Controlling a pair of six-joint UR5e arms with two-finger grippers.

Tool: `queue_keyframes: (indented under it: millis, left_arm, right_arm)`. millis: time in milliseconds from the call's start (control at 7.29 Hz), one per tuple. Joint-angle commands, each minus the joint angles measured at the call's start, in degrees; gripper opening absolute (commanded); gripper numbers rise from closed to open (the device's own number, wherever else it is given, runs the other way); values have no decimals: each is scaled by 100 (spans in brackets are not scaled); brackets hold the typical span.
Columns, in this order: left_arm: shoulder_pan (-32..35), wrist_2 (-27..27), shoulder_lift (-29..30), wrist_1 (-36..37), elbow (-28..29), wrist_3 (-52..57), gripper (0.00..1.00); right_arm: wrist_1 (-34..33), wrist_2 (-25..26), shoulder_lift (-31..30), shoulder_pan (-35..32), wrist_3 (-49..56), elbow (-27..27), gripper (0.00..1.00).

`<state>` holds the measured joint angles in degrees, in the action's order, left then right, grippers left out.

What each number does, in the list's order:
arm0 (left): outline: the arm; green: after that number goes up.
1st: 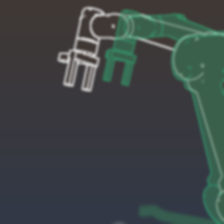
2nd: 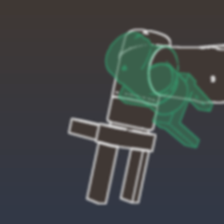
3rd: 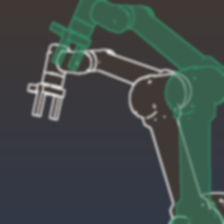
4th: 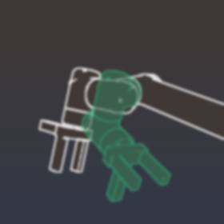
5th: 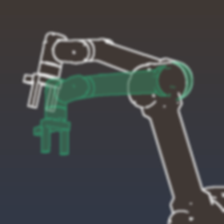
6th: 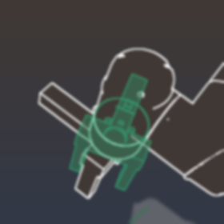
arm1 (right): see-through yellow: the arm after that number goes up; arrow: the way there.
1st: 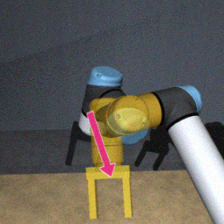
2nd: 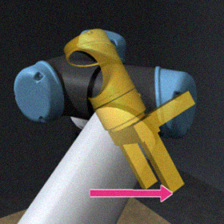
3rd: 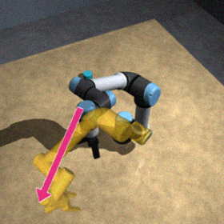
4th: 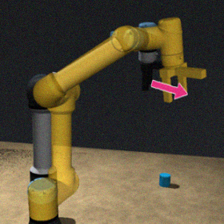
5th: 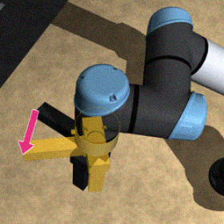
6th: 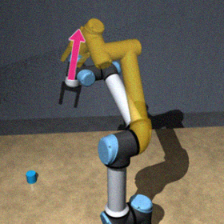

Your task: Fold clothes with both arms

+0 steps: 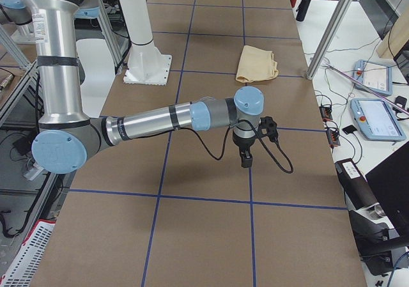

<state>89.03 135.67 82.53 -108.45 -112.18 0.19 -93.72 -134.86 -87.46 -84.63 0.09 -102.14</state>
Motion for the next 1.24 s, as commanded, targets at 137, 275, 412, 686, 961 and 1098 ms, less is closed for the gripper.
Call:
queue_keyframes:
  millis: [137, 275, 412, 686, 961, 1098]
  left_arm:
    - [-8, -6, 0, -9, 29, 7, 100]
    - [-8, -6, 0, -9, 38, 7, 100]
    - [-8, 3, -9, -1, 21, -2, 100]
    - [-17, 3, -9, -9, 55, 7, 100]
    - [-8, -6, -9, -9, 82, 7, 100]
    - [-26, 12, 0, -18, 47, 7, 100]
  right_arm:
    - [-6, -23, -17, 166, 0, 2, 100]
    - [-6, -23, -17, 166, 0, 10, 100]
    - [3, -23, -26, 166, 0, 28, 100]
    - [-6, -41, -26, 166, 0, 37, 100]
    - [-32, -110, -52, 166, 0, 37, 100]
    - [-15, -94, -70, 175, 0, 98, 100]
